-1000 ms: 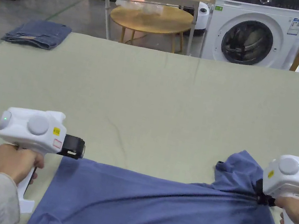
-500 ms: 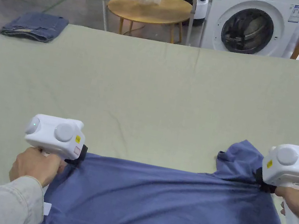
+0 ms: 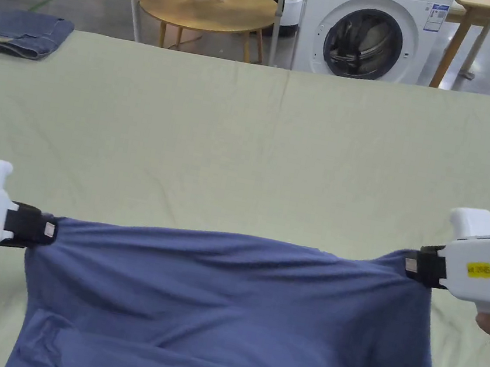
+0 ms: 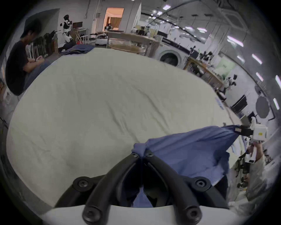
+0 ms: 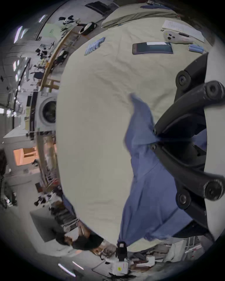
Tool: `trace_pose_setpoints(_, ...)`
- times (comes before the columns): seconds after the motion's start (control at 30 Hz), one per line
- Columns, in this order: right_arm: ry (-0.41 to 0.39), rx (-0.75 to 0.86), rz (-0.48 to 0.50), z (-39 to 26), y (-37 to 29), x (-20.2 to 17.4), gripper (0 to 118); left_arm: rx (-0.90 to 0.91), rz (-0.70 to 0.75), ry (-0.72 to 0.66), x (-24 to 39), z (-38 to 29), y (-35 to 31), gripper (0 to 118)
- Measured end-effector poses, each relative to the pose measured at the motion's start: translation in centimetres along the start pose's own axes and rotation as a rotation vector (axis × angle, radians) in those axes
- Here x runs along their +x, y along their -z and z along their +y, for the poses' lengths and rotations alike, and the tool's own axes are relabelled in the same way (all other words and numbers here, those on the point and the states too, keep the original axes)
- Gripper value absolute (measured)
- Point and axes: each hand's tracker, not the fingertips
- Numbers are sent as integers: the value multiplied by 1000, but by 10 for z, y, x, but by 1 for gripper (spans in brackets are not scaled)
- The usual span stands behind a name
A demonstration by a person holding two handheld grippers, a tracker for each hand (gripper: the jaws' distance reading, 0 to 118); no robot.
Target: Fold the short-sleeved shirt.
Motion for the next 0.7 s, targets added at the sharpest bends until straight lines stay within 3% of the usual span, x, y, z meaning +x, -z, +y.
trace_pose_setpoints(0.07, -1, -11, 21, -31, -29, -1, 2, 13, -45, -34, -13, -22, -23, 0)
trace_pose_setpoints(0.23, 89, -147, 107, -116, -47, 6, 2, -37, -93, -71, -20, -92, -43, 0)
trace_pose_setpoints(0.4, 167, -260, 72, -189, -28, 19, 2, -159, -96, -57, -22, -140, -18, 0)
trace_pose_setpoints(0.47, 137, -274, 46, -197, -25, 10, 2, -177, -86, -49, -21, -152, -10, 0)
trace_pose_setpoints(0.6, 157, -261, 37, -211, -16, 23, 2, -230, -71, -44, -16, -167, 5, 0)
trace_pose_setpoints(0.67, 132, -237, 25, -210, -16, 21, 8, -248, -66, -55, -31, -168, 18, 0)
trace_pose_setpoints(0.7, 126, -243, 20, -208, -15, 21, 20, -255, -67, -83, -32, -169, 20, 3)
